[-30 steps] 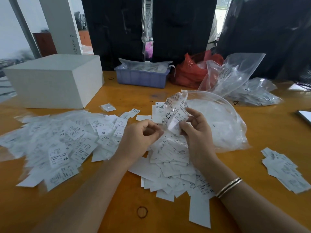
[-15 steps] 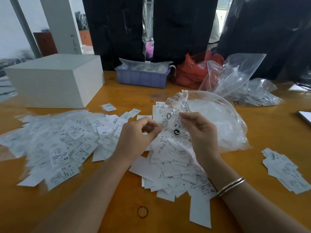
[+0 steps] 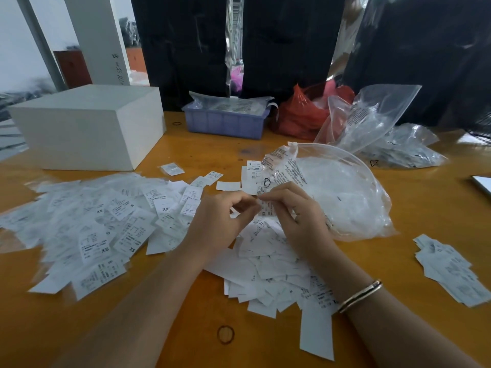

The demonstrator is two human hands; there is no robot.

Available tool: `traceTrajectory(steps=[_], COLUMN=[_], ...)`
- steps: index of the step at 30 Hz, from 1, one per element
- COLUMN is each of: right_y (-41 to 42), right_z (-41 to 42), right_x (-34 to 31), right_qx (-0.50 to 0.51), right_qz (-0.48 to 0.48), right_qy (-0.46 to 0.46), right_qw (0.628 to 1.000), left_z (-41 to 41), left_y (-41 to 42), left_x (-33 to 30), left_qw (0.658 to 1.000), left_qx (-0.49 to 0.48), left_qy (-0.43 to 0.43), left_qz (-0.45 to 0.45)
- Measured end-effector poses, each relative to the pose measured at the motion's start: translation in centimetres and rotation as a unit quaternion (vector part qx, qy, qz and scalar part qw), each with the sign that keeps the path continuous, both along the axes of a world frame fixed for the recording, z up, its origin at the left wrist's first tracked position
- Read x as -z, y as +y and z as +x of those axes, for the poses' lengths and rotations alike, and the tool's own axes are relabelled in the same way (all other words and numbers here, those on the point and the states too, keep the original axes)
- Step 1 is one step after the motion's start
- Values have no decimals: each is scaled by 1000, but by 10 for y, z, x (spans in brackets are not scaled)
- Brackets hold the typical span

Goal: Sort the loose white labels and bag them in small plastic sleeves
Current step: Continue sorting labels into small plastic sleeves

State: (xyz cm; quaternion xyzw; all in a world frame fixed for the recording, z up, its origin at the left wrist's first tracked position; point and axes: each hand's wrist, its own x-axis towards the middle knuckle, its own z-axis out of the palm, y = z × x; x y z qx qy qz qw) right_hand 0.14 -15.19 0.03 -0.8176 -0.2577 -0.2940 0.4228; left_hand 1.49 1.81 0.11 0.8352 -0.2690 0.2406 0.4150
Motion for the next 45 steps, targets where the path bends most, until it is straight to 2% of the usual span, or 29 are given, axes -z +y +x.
traceTrajectory(steps=[5, 7, 10, 13, 16, 20, 23, 26, 28, 31, 36, 38, 40, 45], right_y=[7, 8, 4, 3, 11, 9, -1, -25, -44, -58, -58, -58, -59, -62], right_z=[-4, -5, -3, -3, -7, -7, -3, 5, 12, 21, 30, 31, 31, 33], right_x=[2, 1, 0, -1, -2, -3, -8, -11, -9, -1, 10, 11, 10, 11], right_qx=[-18, -18, 36, 68, 26, -13, 79, 228, 299, 364, 356, 359, 371, 375], right_qz=[-36, 8, 50, 5, -42, -53, 4, 51, 27, -65, -226, -249, -224, -118], right_qy=[42, 54, 77, 95, 99, 138, 77, -33, -2, 145, 260, 250, 221, 171], right_qw=[998, 998, 995, 993, 994, 989, 994, 972, 954, 918, 869, 864, 874, 904], left_z=[0, -1, 1, 4, 4, 5, 6, 9, 12, 14, 14, 15, 16, 13], left_y=[-2, -3, -3, -1, 0, -1, 1, 9, 15, 25, 34, 32, 27, 13], left_x=[3, 2, 1, 2, 4, 5, 2, -1, -2, -3, 2, 4, 5, 10], left_qw=[999, 997, 993, 992, 993, 991, 987, 975, 967, 955, 915, 912, 925, 978], left_qx=[13, 13, -26, -57, -66, -77, -101, -169, -223, -288, -360, -357, -325, -135], left_qy=[45, 71, 82, 67, 56, 75, 83, 87, 92, 73, 69, 60, 42, 25], left_qz=[-10, -40, -81, -92, -86, -74, -95, -112, -85, 9, 171, 193, 191, 158])
